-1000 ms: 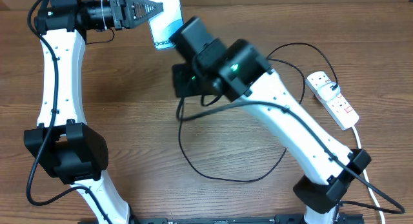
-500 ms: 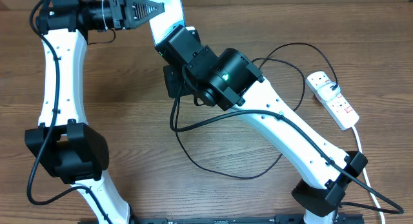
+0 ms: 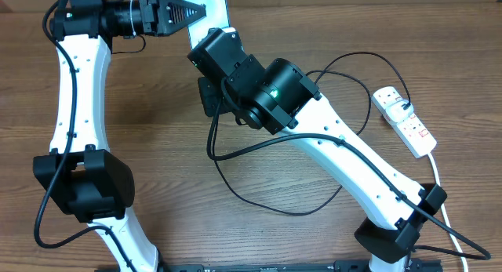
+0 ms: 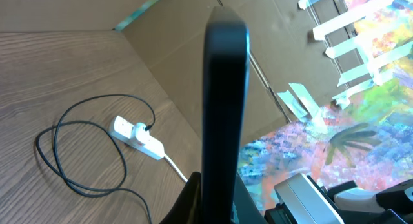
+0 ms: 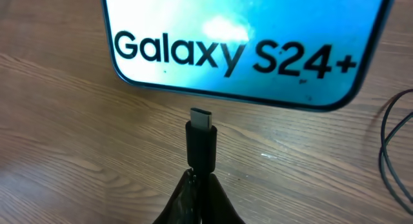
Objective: Plug charger to phone and switch on socket
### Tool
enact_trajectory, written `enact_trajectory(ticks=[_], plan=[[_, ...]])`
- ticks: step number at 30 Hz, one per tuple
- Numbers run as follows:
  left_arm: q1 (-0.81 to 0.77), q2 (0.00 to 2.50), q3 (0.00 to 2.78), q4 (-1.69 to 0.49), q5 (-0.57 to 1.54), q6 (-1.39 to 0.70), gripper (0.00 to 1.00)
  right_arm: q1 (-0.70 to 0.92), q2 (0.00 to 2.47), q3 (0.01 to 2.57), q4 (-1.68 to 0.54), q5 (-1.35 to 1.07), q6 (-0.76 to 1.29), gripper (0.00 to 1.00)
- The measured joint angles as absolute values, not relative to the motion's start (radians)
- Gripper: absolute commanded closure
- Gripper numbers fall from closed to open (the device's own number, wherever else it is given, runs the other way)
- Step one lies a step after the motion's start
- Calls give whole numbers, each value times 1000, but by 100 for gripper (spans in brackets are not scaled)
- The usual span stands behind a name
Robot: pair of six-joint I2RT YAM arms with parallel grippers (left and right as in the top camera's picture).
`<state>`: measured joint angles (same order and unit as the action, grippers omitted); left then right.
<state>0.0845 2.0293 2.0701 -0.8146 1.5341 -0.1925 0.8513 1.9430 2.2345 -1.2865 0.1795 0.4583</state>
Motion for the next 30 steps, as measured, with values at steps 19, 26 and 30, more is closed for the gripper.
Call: enact_trajectory(ticks=[19, 26, 30], plan=[[84, 2029, 2070, -815, 1534, -192, 96, 850, 1943, 2234, -1294, 193, 421, 96], [84, 2029, 2070, -815, 1534, -184, 96, 850, 1943, 2234, -1294, 218, 418, 96], [84, 2029, 2070, -815, 1534, -180, 96, 850, 1943, 2234, -1291, 218, 418, 96]])
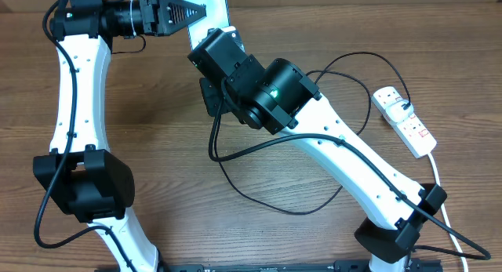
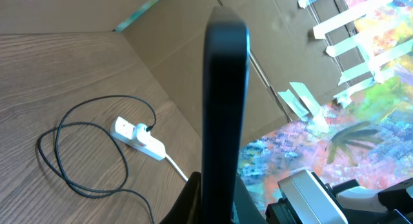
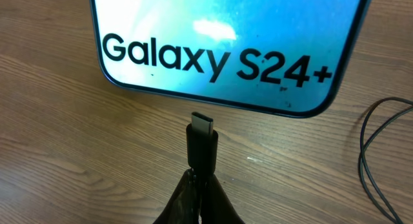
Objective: Plug charger to phone and switch on socket
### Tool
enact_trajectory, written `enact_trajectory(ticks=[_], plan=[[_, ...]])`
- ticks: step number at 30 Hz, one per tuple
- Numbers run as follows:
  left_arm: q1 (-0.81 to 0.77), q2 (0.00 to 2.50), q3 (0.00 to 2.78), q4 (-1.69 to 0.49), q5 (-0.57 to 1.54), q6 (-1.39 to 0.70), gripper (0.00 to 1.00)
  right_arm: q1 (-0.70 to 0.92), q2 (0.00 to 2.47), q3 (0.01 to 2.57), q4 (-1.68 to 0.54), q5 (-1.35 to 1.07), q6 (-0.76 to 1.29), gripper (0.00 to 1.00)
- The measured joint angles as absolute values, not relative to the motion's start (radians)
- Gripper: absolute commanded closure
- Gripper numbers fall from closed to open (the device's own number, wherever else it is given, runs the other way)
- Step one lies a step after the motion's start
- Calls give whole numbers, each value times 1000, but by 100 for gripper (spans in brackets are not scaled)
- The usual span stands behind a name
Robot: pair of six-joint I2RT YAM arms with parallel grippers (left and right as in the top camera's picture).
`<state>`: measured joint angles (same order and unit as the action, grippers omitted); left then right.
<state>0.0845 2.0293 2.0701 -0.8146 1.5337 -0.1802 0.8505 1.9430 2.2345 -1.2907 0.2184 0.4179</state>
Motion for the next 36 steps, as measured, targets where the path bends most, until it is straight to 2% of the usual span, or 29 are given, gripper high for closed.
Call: enact_trajectory(ticks=[16, 36], plan=[[84, 2029, 2070, -815, 1534, -180, 96, 844, 1943, 2234, -1285, 216, 419, 96], [84, 2029, 2070, -810, 1534, -176, 96, 785, 1943, 2234, -1291, 40, 400, 96]])
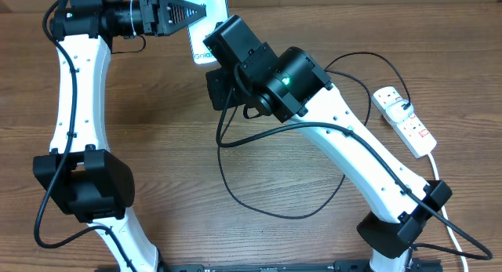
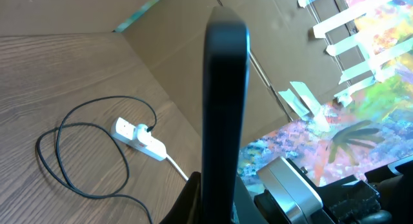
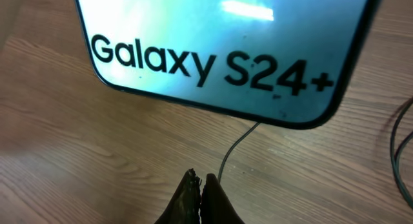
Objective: Plug charger to phone and switch on socket
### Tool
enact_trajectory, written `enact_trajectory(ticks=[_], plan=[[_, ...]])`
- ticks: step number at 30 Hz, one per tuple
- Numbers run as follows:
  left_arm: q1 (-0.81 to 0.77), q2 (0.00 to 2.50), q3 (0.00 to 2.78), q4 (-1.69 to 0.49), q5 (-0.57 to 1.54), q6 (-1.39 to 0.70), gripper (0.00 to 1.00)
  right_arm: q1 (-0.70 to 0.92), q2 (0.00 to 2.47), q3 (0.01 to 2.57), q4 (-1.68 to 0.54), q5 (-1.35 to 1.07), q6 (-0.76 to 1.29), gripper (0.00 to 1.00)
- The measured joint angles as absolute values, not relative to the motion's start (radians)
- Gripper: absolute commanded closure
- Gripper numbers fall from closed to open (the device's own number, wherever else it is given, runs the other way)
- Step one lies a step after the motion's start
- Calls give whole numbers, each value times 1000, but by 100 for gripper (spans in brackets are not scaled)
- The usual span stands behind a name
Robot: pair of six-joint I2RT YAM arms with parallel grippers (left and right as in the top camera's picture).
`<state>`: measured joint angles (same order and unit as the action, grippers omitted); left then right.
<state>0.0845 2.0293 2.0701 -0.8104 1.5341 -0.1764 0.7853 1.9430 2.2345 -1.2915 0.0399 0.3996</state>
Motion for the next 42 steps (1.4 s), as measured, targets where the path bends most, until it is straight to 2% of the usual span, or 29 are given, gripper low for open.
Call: enact_trajectory(ticks=[3, 7, 13, 19, 23, 28, 33, 42], plan=[[86, 2029, 2070, -813, 1508, -174, 96, 783, 1943, 2234, -1298, 39, 427, 81], [94, 2029, 2070, -887, 1380, -182, 96, 752, 1943, 2234, -1347, 31, 493, 43], [105, 2029, 2071, -1174, 998, -136, 96, 655, 1943, 2234, -1413, 31, 558, 30], [105, 2029, 2071, -1310, 604, -168, 96, 538, 1954, 2234, -1432, -22, 578, 28], [105, 2029, 2071, -1347, 368, -245, 96, 519, 2032, 2234, -1425, -76, 561, 28], [105, 2029, 2071, -1365, 306, -268, 96, 511, 2105, 2234, -1396, -104, 546, 28], [104, 2029, 2071, -1379, 288, -279, 96, 487, 2187, 2234, -1228, -116, 574, 33], [91, 2029, 2071, -1388, 279, -282, 96, 553, 2362, 2234, -1110, 19, 702, 39]])
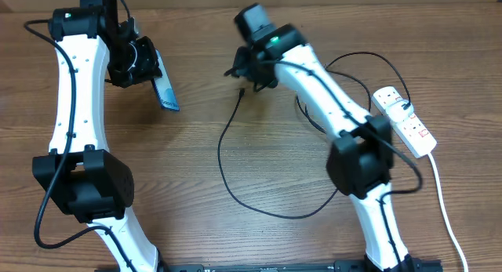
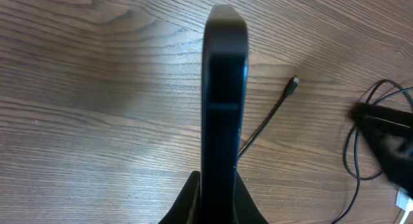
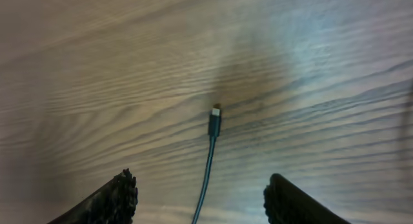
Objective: Plug charger to phone and switch on socket
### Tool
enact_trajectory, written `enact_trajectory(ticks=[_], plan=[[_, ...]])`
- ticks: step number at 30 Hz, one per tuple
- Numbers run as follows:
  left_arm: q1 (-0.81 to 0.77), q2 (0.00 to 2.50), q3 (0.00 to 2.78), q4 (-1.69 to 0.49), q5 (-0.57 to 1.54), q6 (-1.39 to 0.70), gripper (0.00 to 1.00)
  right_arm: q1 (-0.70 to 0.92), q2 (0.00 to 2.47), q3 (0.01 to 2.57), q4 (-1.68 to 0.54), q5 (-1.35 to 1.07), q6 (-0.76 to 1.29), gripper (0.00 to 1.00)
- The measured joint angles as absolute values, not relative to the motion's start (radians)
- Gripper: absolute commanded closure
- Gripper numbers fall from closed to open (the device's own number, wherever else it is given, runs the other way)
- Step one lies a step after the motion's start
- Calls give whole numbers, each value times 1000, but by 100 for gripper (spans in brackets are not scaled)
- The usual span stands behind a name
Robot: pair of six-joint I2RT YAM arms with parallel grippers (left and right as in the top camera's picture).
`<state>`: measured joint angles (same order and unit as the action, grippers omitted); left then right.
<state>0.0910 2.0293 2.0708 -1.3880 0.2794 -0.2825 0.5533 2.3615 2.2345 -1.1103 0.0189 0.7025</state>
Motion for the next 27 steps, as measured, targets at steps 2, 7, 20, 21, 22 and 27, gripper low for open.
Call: enact_trajectory(ticks=[2, 7, 20, 21, 22, 27], plan=[[91, 2029, 2071, -1388, 279, -282, 96, 577, 2397, 2234, -1109, 51, 719, 39], [91, 2029, 2071, -1388, 279, -283, 96, 631, 2438, 2234, -1130, 136, 760, 40], [91, 2029, 2071, -1383, 279, -283, 96, 650, 2506, 2215, -1155, 142, 835, 41], [91, 2029, 2071, -1384, 279, -283, 96, 650, 2513, 2215, -1155, 138, 835, 41], [91, 2029, 2071, -1383, 279, -283, 96, 650, 2516, 2214, -1156, 137, 835, 42], [91, 2029, 2071, -1383, 279, -283, 96, 650, 2523, 2214, -1173, 134, 837, 57]])
